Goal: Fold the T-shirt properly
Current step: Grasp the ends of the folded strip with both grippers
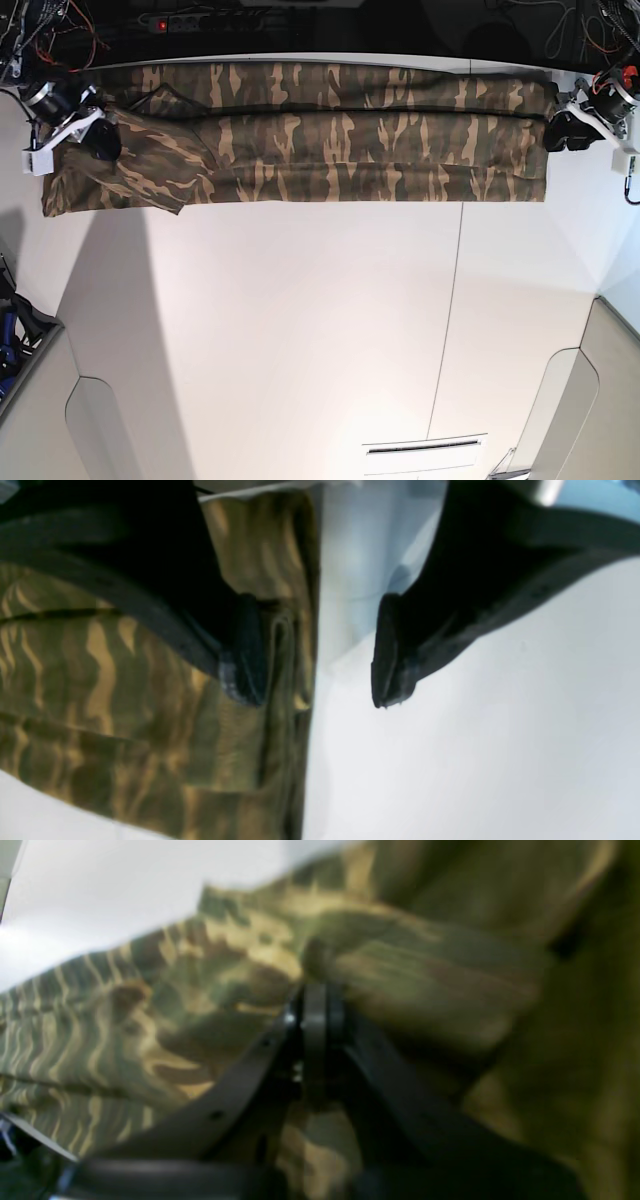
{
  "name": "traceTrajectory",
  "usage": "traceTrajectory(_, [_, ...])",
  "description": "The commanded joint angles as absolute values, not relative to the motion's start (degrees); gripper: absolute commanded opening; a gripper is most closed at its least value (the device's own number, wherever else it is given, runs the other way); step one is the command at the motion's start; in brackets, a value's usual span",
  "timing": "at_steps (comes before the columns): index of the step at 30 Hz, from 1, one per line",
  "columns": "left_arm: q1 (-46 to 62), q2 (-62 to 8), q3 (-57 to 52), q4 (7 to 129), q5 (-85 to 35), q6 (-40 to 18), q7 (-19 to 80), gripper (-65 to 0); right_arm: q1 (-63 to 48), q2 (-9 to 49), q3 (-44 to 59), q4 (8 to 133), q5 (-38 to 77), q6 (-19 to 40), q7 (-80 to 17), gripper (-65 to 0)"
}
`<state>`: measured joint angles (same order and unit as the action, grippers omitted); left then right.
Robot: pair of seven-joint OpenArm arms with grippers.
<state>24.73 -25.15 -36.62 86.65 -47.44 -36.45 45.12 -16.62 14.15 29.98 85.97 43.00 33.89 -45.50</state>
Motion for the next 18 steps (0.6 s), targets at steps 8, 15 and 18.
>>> traceTrajectory(8, [24.6,-26.2,-37.1,84.5,-48.5,-38.2,43.9,-28.8,-13.8,15.1,27.6,82.8,44.4,34.3,-44.9,-65.0])
traceTrajectory(15, [24.6,-26.2,-34.7,83.4,-48.7,-38.4,44.0,-28.8,-13.7,15.1,27.6,82.8,44.4,34.3,-45.2,-65.0])
traceTrajectory(18, [24.6,-26.2,-31.5,83.4,-48.7,-38.4,44.0,-28.8,-13.7,15.1,27.6,82.8,44.4,34.3,-45.2,-65.0])
